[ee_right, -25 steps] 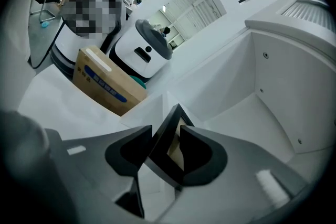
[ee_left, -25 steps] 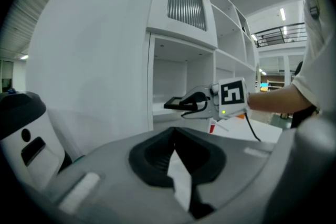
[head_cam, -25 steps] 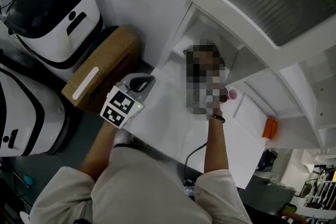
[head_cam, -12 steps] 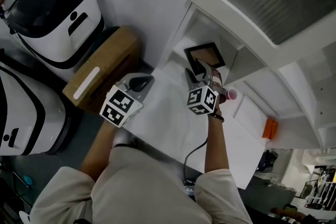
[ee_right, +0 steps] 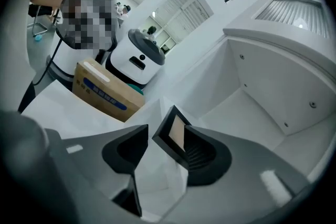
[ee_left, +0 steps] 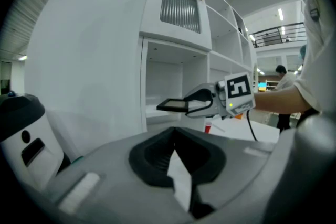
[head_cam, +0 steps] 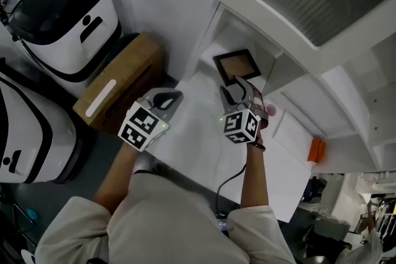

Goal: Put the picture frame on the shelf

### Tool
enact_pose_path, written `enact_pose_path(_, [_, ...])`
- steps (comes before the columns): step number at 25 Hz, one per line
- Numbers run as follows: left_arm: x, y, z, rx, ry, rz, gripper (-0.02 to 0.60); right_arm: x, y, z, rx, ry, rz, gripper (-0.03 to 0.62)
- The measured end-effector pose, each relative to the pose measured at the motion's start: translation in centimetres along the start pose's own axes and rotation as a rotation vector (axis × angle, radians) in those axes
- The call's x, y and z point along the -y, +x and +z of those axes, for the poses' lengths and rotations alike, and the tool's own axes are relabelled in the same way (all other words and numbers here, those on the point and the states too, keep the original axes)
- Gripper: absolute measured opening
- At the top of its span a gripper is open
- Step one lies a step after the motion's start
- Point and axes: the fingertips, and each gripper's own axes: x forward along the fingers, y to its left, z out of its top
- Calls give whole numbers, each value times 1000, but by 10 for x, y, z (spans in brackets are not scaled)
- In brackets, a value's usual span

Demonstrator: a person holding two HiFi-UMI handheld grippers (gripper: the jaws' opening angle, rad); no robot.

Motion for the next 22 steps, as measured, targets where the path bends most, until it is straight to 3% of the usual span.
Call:
enact_pose_path(4, [9, 0, 2, 2, 6, -11, 2, 3, -9, -1, 22, 71, -8, 196])
enact_pose_path(22, [8, -3, -2, -7, 17, -16, 2, 5, 8, -3, -13, 154, 1, 91])
